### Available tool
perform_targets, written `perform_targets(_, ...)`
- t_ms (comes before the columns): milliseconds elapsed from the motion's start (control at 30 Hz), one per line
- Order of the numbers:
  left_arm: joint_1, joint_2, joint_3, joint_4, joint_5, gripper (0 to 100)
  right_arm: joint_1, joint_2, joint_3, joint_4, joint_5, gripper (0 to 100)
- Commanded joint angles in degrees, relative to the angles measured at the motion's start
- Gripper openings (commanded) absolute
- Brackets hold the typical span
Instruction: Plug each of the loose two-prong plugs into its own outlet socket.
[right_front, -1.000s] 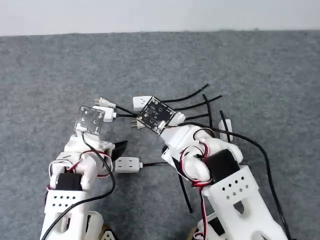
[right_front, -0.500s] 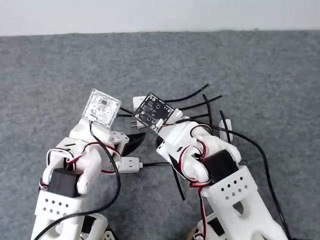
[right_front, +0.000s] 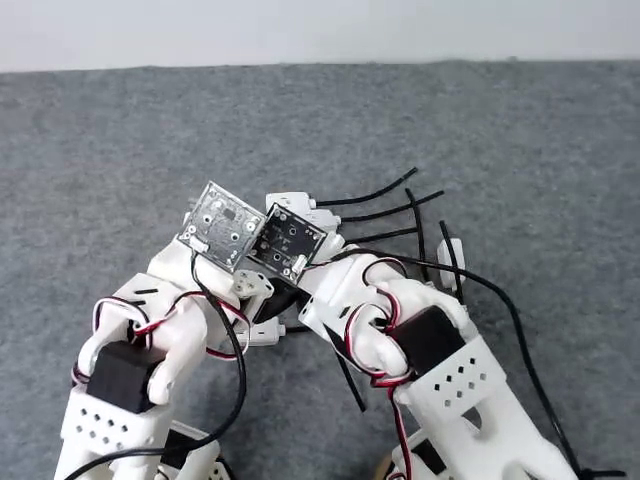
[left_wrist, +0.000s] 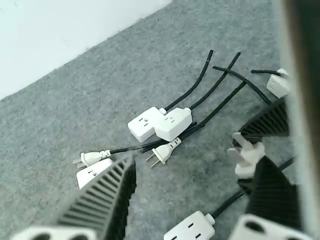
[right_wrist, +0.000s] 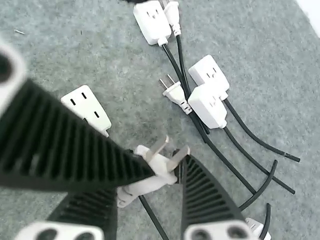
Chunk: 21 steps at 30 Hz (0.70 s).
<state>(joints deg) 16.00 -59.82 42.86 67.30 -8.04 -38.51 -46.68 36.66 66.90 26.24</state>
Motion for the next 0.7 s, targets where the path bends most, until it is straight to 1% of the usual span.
perform_targets(0,0.00,-0.44,-1.36,-1.76,-0.97,35,-0.66,-1.80,-1.32,0.48,-0.26,0.9)
perform_targets(167,0.00,-0.44,5.93,-7.82,-0.97,35,-0.75,-2.15,-1.67,2.77,-0.26,0.9)
perform_targets(267,-0.18,-0.44,8.57,-10.02,-0.97,35,-0.75,-4.62,-1.32,3.74,-0.26,0.9)
perform_targets(467,-4.13,-0.44,9.63,-11.34,-0.70,35,-2.24,-11.38,-1.32,6.81,-0.26,0.9)
perform_targets(667,-4.22,-0.70,13.23,-12.13,-0.62,35,-2.68,-12.09,-1.32,9.10,-0.35,0.9)
